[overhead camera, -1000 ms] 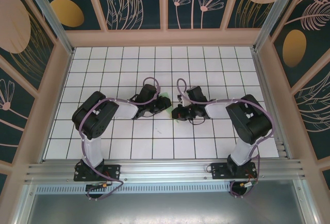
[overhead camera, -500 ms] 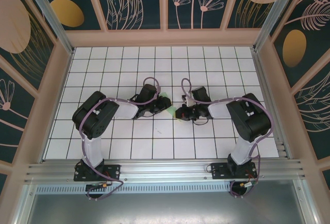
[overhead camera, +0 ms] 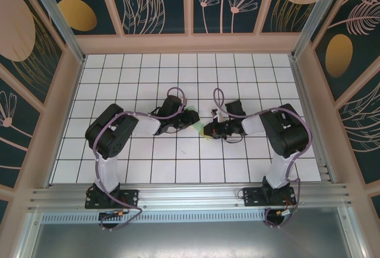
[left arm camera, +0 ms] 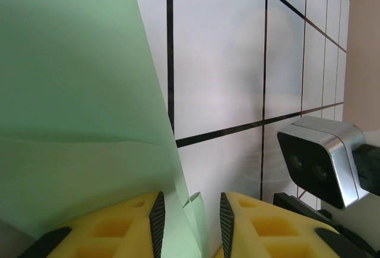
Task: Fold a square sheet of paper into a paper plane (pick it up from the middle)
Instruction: Fold the wing for the fifth time at the center of the table.
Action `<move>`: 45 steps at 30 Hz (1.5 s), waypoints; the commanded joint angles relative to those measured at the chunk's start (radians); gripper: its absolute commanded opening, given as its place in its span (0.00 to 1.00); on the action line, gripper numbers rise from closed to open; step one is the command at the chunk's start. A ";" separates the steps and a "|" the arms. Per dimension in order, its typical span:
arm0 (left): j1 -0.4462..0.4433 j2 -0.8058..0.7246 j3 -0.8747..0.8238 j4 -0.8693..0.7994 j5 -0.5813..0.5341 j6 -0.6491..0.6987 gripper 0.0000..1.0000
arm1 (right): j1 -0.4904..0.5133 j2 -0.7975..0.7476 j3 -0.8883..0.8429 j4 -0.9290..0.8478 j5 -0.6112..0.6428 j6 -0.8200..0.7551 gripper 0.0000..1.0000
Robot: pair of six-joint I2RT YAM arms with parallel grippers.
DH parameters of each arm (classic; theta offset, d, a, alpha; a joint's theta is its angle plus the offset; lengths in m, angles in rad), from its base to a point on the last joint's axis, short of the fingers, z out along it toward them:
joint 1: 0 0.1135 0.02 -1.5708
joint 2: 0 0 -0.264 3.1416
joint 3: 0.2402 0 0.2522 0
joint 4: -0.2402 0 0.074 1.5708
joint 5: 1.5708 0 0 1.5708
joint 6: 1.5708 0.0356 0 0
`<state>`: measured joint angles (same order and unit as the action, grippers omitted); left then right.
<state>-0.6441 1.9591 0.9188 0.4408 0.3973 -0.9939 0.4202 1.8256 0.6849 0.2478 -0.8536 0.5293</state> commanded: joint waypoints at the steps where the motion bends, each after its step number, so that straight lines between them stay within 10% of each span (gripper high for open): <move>1: 0.002 0.027 0.026 -0.029 0.003 0.036 0.35 | -0.020 0.062 -0.044 -0.174 0.146 -0.028 0.00; 45: 0.113 0.095 -0.018 0.059 -0.040 0.179 0.31 | -0.011 0.029 0.016 -0.329 0.244 -0.128 0.00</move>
<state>-0.5827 2.0075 0.9276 0.5358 0.4431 -0.8627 0.4282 1.8145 0.7399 0.1028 -0.8059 0.4423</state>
